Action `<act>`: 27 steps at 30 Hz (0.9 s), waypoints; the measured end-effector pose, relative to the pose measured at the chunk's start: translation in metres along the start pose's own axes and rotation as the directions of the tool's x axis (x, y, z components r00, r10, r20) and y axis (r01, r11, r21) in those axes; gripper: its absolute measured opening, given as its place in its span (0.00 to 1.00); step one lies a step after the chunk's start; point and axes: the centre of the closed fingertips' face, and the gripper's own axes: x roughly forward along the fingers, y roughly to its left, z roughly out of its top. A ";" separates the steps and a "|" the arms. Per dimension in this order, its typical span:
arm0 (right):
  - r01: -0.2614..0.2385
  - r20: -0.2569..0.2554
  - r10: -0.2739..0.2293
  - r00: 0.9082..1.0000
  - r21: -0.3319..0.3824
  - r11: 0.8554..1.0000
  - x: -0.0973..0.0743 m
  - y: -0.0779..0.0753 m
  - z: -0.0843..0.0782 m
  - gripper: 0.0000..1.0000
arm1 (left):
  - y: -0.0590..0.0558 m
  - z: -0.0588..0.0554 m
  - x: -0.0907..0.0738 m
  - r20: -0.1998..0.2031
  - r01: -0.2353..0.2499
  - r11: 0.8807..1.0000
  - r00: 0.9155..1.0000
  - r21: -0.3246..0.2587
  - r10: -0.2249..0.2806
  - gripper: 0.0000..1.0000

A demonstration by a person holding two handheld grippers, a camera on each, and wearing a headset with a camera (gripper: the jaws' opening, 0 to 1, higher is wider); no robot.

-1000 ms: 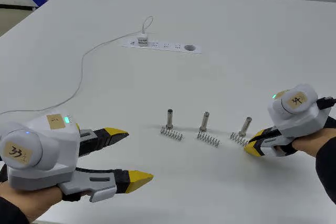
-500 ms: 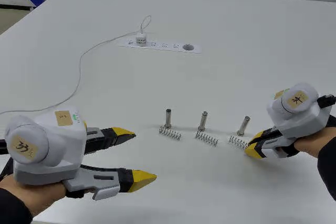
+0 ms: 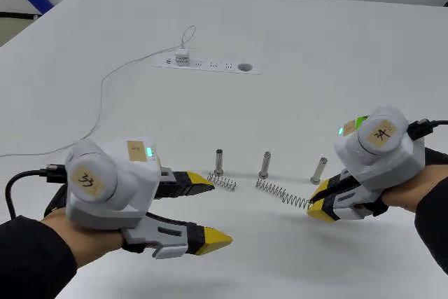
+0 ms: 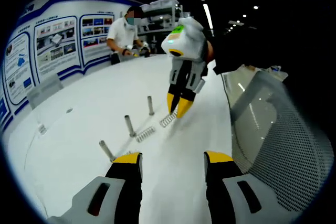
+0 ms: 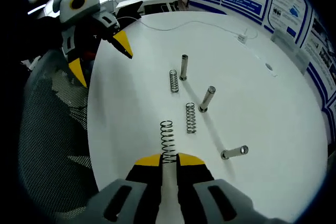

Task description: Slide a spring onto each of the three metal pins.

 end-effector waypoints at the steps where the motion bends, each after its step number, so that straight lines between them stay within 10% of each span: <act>1: -0.008 -0.001 0.008 1.000 -0.009 1.000 0.000 0.003 0.002 0.11 | 0.000 0.000 0.002 0.001 0.006 1.000 1.000 -0.003 -0.006 0.48; 27: -0.153 0.002 0.157 0.988 -0.220 0.964 -0.004 0.060 0.052 0.11 | -0.017 0.000 0.034 -0.020 0.091 0.994 0.996 0.067 -0.089 0.23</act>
